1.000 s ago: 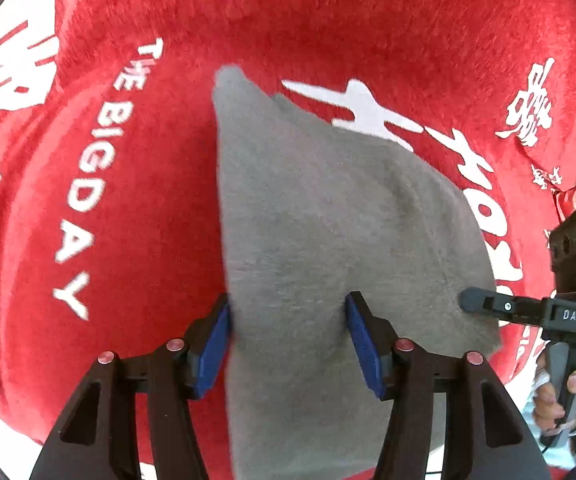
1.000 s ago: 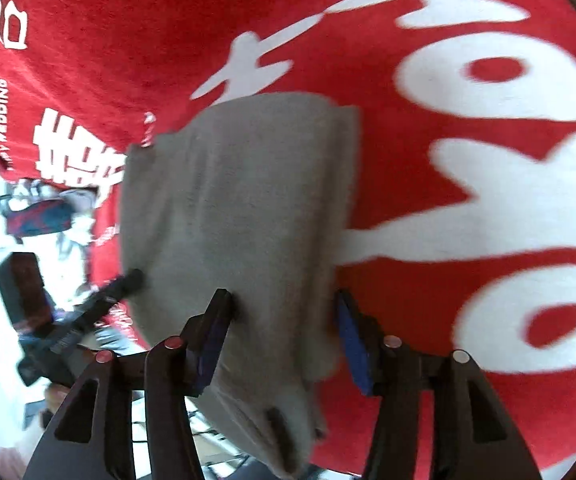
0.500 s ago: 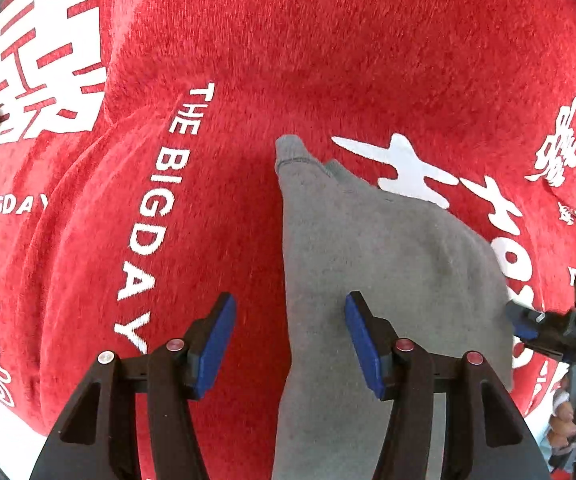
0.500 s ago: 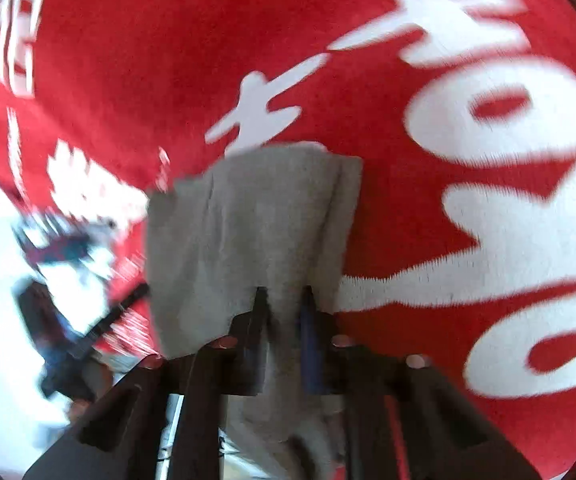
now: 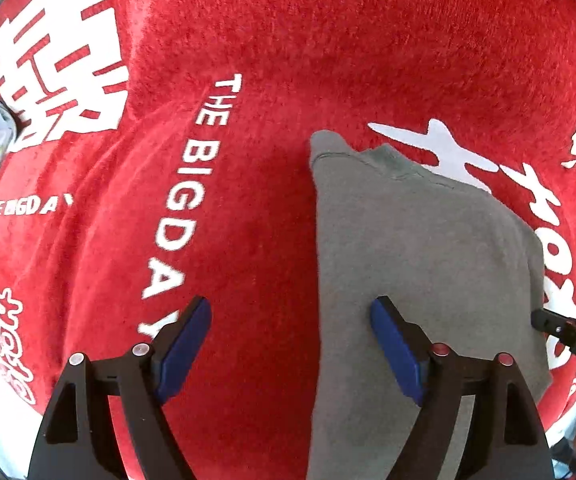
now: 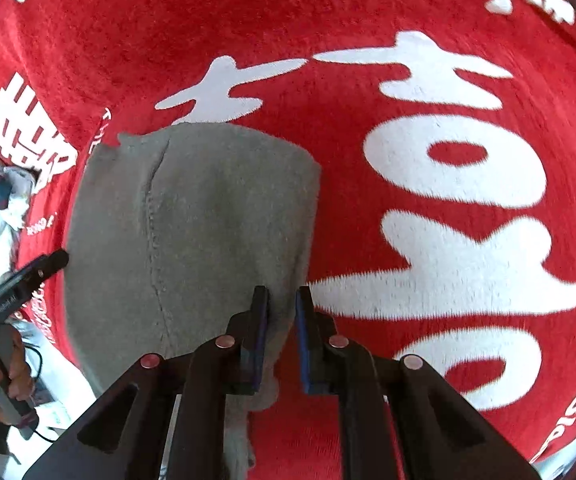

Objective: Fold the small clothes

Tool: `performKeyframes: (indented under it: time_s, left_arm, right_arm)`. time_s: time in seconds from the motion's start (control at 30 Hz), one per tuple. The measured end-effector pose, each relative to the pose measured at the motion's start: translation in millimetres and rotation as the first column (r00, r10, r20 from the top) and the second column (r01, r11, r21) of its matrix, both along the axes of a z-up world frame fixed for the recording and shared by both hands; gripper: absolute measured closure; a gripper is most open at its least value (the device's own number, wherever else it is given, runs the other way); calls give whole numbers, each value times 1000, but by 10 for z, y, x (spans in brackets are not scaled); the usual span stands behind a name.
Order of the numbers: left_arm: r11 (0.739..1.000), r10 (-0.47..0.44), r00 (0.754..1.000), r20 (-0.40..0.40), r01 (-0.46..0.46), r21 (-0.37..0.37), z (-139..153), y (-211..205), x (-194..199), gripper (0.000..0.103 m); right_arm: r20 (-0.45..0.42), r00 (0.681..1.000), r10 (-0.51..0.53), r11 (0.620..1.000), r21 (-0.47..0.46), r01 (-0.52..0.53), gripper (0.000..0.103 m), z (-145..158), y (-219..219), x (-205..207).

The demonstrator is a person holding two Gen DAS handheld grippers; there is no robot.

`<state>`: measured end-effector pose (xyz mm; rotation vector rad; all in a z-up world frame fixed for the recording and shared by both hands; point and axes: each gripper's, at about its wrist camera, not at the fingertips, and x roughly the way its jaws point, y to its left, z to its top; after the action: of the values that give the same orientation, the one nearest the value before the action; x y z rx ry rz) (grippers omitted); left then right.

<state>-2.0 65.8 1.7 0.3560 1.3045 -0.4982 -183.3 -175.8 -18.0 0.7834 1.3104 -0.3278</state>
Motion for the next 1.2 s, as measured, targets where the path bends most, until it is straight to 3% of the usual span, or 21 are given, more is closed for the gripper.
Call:
performKeyframes:
  time_s: [0.13,0.27,0.33,0.37,0.4,0.53,0.67,1.2]
  left_arm:
    - [999,-5,1000,14,5,40,96,148,-104,20]
    - [998,-13,1000,-15,14,56,89,279,-240,20]
    - [996,-24,1000,-15,25,85,55,307,-323,20]
    - [995,-25,1000,-18,27,93,39,319,-355,20]
    - [995,-22,1000,-20,24,95,32,332,-377,20]
    - [996,6,1000,-28,-3,84,41,374,-394,20]
    - [997,13,999,-37,-10,77,52,387,-401,20]
    - [998,-18,999,-35,20,61,115,379,-502,20]
  right_arm:
    - [16,999,-48,998,51,47,86,158,45,-167]
    - [35,999,-16,998,67,14,81,335,263,-259]
    - [30,1000,8,997,78,-11,66,365,414,-267]
    - [26,999,20,996,85,-22,54,357,481,-263]
    - [20,999,33,996,87,-34,52,344,547,-257]
    - [-66,994,86,996,37,-84,52,176,750,-221]
    - [-118,992,34,999,42,-29,52,17,725,-321]
    - [-148,989,4,999,37,1,43,6,730,-439]
